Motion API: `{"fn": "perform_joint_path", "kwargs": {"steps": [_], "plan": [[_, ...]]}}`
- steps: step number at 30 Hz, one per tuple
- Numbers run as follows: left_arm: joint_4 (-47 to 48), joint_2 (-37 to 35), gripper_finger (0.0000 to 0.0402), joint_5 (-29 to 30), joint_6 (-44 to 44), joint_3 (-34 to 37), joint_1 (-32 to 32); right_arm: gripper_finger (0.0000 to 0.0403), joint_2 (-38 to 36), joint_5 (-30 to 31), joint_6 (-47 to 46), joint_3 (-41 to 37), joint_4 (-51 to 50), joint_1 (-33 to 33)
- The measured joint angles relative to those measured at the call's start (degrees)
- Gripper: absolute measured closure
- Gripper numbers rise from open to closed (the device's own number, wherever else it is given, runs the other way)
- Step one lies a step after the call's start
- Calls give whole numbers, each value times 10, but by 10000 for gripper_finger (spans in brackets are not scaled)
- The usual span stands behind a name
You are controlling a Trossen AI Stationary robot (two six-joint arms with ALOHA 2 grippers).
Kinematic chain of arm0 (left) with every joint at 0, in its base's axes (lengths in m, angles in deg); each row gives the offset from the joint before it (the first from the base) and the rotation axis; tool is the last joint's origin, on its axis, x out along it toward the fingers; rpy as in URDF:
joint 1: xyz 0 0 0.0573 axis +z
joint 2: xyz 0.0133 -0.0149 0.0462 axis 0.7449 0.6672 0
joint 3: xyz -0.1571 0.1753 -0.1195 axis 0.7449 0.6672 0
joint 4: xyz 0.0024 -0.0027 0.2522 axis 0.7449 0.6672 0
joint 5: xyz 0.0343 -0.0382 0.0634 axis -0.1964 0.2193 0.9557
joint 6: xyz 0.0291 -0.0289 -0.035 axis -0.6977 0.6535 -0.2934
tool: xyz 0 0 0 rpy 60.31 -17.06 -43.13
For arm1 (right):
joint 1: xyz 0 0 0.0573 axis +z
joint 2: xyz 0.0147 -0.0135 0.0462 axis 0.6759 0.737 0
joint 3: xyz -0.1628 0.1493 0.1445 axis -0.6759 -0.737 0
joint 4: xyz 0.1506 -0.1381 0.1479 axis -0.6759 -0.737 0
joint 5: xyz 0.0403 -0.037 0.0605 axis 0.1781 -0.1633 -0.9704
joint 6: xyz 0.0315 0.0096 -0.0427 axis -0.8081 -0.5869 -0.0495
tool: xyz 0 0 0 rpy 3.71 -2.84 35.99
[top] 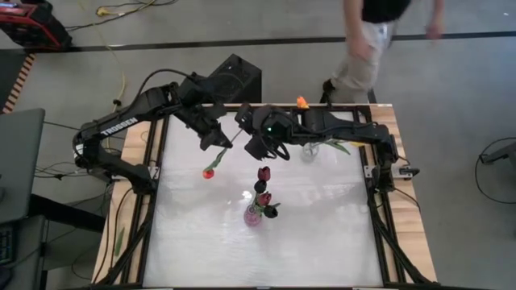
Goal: Sort flowers into vase by color
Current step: Put the orange flower into the transparent vase
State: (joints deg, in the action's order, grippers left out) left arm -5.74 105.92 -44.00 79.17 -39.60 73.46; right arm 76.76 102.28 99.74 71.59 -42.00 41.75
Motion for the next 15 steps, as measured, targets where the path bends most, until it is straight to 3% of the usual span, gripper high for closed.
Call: {"fn": "perform_joint_path", "kwargs": {"steps": [7,15], "plan": [[-4,-1,378,36,-31,0,0,381,0,-11,-103,0,-28,-5],[-31,-29,333,54,-98,0,33,381,-22,-129,-242,0,-135,-28]]}}
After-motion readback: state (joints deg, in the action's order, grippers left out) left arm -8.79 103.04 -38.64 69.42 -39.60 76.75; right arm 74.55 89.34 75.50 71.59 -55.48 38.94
